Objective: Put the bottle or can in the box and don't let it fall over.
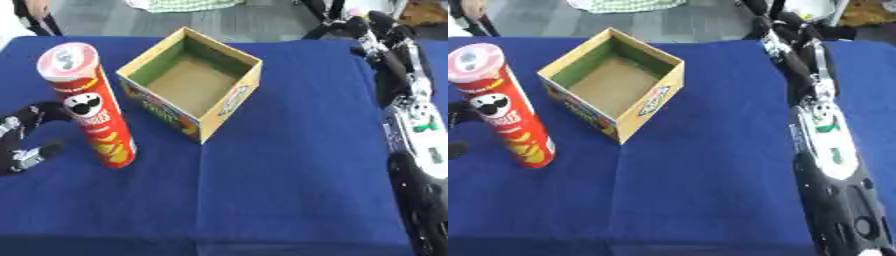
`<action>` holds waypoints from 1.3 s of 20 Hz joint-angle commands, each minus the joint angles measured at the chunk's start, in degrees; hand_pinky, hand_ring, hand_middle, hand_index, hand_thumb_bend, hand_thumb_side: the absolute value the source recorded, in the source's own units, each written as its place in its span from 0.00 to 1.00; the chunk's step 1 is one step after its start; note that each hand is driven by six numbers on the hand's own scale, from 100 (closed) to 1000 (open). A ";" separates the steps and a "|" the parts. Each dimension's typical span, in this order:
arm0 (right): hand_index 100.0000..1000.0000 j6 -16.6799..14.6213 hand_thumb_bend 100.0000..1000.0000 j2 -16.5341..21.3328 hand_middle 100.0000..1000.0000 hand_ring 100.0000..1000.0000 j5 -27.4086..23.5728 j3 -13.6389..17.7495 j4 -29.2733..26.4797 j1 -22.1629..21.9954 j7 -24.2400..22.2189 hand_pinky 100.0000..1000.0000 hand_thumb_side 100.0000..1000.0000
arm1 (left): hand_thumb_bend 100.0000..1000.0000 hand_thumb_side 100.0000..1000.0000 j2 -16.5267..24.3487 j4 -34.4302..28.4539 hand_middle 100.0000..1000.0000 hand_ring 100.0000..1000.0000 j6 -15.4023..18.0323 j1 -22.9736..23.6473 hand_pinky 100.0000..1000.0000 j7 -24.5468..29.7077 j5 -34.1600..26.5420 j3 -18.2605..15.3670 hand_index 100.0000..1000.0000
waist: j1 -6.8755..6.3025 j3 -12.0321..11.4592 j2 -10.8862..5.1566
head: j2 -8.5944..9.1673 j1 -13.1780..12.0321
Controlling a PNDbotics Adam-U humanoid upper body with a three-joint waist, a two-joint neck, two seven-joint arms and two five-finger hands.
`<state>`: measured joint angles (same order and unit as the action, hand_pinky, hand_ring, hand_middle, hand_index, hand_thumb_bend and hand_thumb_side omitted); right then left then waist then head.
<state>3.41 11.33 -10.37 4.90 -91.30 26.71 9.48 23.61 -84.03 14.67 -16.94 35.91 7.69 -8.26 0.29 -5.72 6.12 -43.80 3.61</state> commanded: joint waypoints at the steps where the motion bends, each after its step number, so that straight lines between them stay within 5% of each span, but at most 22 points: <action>1: 0.78 -0.11 0.62 0.57 1.00 0.94 -0.39 0.02 -0.52 0.71 -0.21 0.73 0.33 | 0.60 0.59 0.71 -0.21 0.69 0.86 0.31 -1.27 1.00 0.45 0.55 0.23 0.92 | -0.26 0.05 -0.40 | -0.32 -0.21; 18: 0.78 -0.09 0.62 0.49 1.00 0.95 -0.52 -0.01 -0.38 0.68 -0.45 0.73 0.32 | 0.60 0.57 -0.43 1.10 0.66 0.84 0.04 -2.83 1.00 -1.39 2.26 1.39 0.89 | -0.22 0.18 -0.29 | -0.32 -0.80; 26: 0.78 -0.08 0.62 0.40 1.00 0.95 -0.60 -0.14 -0.34 0.62 -0.70 0.73 0.32 | 0.59 0.55 -0.89 1.71 0.66 0.84 -2.63 -3.39 1.00 -6.11 5.74 1.20 0.89 | -0.18 0.11 -0.16 | -0.32 -0.91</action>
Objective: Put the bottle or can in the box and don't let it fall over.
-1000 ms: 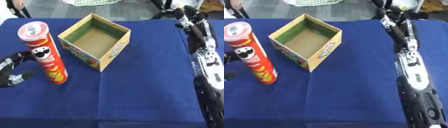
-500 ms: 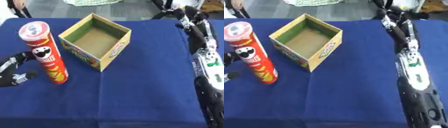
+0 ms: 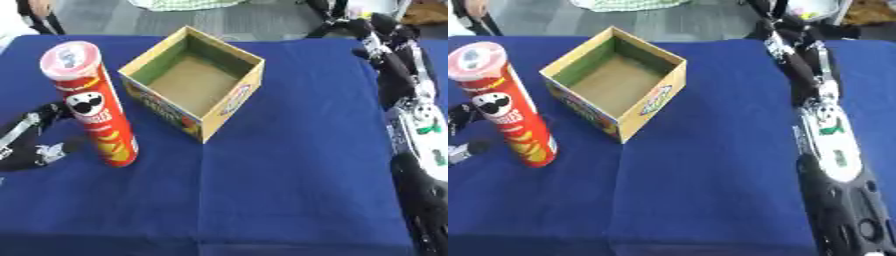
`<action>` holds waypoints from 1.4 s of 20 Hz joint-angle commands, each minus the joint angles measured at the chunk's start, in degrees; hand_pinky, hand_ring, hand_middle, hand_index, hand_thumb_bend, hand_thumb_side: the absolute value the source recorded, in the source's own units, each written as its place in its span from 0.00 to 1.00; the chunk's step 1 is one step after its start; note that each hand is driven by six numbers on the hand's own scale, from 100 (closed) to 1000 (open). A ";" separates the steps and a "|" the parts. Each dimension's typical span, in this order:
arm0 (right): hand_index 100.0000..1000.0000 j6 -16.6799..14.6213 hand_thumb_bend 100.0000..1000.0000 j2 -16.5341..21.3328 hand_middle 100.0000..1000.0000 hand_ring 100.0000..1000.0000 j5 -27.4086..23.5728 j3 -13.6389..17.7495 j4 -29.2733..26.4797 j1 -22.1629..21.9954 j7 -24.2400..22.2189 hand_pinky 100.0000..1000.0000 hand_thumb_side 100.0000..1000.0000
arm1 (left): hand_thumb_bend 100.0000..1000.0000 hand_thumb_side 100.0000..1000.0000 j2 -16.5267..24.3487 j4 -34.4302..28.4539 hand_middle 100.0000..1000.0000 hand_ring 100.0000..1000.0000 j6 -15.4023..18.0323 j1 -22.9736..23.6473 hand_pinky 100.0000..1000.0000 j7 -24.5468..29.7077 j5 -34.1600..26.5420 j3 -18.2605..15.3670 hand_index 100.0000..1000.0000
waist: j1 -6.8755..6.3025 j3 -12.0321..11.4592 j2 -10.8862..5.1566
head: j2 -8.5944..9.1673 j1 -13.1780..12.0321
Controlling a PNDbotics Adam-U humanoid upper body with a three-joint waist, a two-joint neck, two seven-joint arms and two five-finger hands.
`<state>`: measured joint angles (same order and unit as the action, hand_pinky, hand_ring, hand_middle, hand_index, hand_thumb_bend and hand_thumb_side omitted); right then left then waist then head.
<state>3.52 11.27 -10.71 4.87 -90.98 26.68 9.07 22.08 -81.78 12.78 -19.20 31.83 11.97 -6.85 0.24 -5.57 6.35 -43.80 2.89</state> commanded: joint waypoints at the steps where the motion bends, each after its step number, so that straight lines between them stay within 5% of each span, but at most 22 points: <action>1: 0.78 -0.17 0.62 0.43 1.00 0.95 -0.26 -0.15 -0.64 0.63 -0.35 0.73 0.32 | 0.59 0.55 0.55 -0.45 0.66 0.83 -1.11 -1.22 1.00 -3.14 2.13 -0.22 0.89 | -0.13 -0.04 -0.35 | -0.32 -0.18; 9: 0.79 -0.15 0.62 0.33 1.00 0.95 -0.30 -0.26 -0.64 0.71 -0.63 0.73 0.32 | 0.58 0.53 -0.51 0.32 0.64 0.83 -3.29 -2.72 1.00 -8.84 3.50 0.13 0.89 | -0.13 0.01 -0.21 | -0.32 -0.33; 28: 0.79 -0.21 0.62 0.17 1.00 0.95 -0.60 -0.31 -0.70 0.52 -0.89 0.73 0.31 | 0.58 0.51 -0.96 2.61 0.64 0.82 -4.29 -5.24 1.00 -10.23 5.41 1.09 0.89 | -0.32 0.34 -0.07 | -0.32 -0.53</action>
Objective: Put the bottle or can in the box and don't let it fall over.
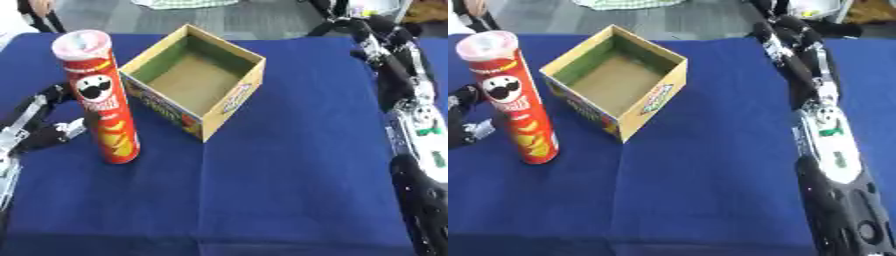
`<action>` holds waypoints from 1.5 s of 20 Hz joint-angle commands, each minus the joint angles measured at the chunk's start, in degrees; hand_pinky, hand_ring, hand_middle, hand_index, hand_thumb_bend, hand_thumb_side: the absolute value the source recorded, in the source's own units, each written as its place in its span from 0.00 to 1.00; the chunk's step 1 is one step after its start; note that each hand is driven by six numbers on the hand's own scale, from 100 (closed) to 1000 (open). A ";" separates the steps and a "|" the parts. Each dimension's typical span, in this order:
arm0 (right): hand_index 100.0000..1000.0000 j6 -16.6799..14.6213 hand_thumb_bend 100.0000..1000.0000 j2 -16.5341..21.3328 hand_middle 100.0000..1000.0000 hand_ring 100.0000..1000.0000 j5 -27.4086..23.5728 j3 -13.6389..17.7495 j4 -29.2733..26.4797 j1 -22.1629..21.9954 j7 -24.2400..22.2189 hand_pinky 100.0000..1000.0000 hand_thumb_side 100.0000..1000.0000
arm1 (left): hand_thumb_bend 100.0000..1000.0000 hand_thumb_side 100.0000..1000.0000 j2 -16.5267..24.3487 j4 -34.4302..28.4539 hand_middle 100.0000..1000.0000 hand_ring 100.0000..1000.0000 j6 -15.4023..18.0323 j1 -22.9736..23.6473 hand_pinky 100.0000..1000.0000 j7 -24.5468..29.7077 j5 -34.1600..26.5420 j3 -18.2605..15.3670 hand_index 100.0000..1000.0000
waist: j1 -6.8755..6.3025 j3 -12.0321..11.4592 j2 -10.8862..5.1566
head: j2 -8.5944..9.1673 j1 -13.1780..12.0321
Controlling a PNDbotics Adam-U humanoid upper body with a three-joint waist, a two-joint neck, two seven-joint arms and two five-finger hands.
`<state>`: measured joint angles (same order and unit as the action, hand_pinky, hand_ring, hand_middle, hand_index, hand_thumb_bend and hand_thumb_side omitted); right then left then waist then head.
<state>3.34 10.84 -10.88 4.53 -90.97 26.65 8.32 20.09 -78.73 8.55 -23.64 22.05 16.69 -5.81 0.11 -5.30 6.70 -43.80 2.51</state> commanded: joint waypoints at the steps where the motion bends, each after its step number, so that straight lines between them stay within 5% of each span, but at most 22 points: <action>1: 0.79 -0.04 0.62 0.60 1.00 0.95 -0.45 0.03 -0.73 0.53 -0.16 0.73 0.31 | 0.58 0.51 1.05 -0.39 0.64 0.82 -0.11 -0.71 1.00 -0.58 0.97 0.08 0.89 | -0.21 0.06 -0.41 | -0.32 -0.14; 12: 0.79 -0.09 0.62 0.65 1.00 0.95 -0.58 0.09 -0.71 0.43 -0.19 0.73 0.31 | 0.70 0.61 1.21 -1.80 0.68 0.85 0.30 1.13 1.00 2.26 0.60 0.47 0.92 | -0.23 -0.14 -0.44 | -0.32 -0.10; 30: 0.79 -0.15 0.62 0.74 1.00 0.95 -0.76 0.21 -0.52 0.28 -0.20 0.73 0.31 | 0.72 0.64 1.09 -3.51 0.71 0.87 -0.55 1.95 1.00 3.70 2.96 0.00 0.99 | -0.15 -0.31 -0.53 | -0.32 -0.09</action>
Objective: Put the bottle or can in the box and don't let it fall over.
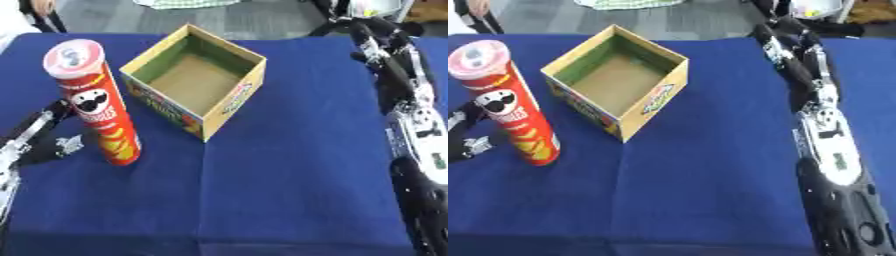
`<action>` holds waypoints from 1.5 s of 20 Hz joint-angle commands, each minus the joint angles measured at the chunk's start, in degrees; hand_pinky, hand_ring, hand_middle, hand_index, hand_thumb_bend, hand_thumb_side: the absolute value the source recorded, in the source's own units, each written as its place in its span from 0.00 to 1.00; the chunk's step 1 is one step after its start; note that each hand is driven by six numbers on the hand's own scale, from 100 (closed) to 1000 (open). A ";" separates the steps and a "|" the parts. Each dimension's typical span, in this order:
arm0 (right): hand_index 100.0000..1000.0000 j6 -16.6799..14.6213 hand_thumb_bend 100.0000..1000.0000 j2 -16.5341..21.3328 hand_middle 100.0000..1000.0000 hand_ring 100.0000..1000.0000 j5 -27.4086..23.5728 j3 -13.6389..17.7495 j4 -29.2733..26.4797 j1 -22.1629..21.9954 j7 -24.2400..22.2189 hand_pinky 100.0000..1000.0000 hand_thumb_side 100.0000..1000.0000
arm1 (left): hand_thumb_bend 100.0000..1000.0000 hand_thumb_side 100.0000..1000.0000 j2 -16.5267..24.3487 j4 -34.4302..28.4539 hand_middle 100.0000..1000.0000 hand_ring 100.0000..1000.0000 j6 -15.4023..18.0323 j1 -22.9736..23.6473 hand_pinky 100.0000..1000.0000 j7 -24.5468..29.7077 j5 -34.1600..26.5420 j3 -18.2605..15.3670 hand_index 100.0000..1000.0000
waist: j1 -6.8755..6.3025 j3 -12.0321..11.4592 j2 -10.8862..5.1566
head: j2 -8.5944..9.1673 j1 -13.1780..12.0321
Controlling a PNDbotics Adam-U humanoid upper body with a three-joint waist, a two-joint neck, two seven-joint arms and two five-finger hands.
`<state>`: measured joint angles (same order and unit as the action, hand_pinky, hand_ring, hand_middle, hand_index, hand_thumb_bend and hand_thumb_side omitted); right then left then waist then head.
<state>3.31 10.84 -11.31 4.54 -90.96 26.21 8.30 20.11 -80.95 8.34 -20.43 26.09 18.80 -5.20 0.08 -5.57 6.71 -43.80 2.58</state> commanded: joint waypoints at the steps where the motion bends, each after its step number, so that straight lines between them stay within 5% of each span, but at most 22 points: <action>1: 0.79 -0.12 0.62 0.74 1.00 0.95 -0.34 0.20 -0.53 0.72 -0.19 0.73 0.31 | 0.72 0.64 1.04 -1.27 0.71 0.87 -0.47 -1.44 1.00 -0.52 1.06 -0.64 1.00 | -0.13 -0.03 -0.54 | -0.32 -0.19; 30: 0.79 -0.09 0.62 0.57 1.00 0.95 -0.53 -0.02 -0.47 0.85 -0.63 0.73 0.30 | 0.72 0.64 0.26 1.02 0.68 0.85 -0.93 -5.80 1.00 -1.64 1.62 -0.83 0.94 | 0.05 0.10 -0.32 | -0.32 -0.71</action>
<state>3.32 10.84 -11.37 4.53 -90.93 26.20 7.83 19.57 -79.57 7.55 -25.25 24.59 20.16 -5.55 0.20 -5.51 6.76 -43.80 2.09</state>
